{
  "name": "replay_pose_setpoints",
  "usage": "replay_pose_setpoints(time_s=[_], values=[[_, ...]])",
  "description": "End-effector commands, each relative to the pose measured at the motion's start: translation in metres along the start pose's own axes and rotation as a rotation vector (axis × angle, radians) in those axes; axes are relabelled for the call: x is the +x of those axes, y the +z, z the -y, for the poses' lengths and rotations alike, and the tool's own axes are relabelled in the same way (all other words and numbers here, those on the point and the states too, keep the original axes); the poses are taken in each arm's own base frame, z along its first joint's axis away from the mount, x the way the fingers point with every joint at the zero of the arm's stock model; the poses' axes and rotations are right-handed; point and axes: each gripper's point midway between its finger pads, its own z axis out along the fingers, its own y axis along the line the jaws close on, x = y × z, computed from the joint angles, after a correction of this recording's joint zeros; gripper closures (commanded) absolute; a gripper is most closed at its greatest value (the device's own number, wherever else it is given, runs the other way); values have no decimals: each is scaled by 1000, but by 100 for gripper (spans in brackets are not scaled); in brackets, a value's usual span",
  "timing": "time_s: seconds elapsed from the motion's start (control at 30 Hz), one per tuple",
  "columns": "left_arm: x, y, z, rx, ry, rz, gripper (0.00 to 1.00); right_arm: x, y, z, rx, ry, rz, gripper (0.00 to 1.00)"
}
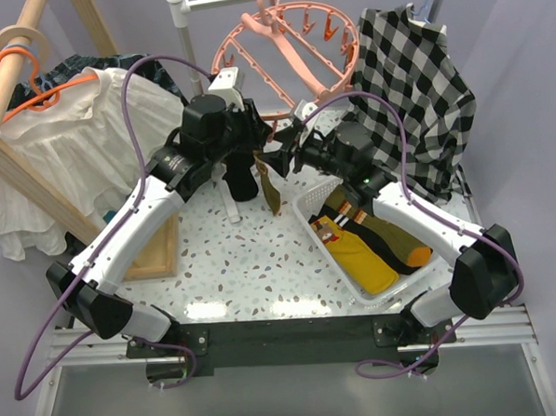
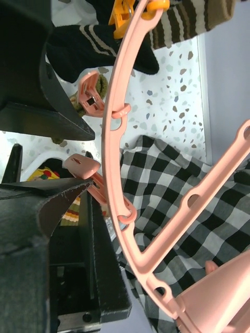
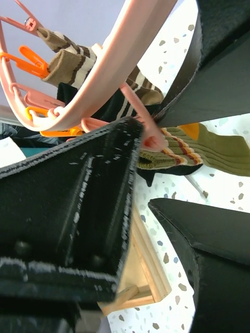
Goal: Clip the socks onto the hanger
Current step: Open the clamp at the hanger.
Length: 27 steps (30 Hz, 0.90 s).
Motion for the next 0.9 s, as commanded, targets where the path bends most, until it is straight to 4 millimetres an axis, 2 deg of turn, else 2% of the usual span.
replay_pose_setpoints(time_s=[0.0, 0.13, 0.27, 0.43, 0.57, 0.87], values=[[-29, -5, 0, -31, 18, 98, 63, -31, -10, -8, -12, -41, 83, 40], [-28, 0, -12, -47, 6, 101, 66, -33, -12, -12, -36, -27, 95, 41], [-35, 1, -31, -47, -39, 118, 68, -36, -11, -13, -50, -24, 104, 42], [-36, 5, -35, -21, -52, 113, 71, -37, -8, -11, -42, 9, 116, 43], [-31, 10, -37, -8, -54, 91, 73, -35, -5, 0, -3, 33, 137, 43], [-30, 8, -37, 1, -48, 80, 78, -30, 2, 25, 43, 63, 178, 43]])
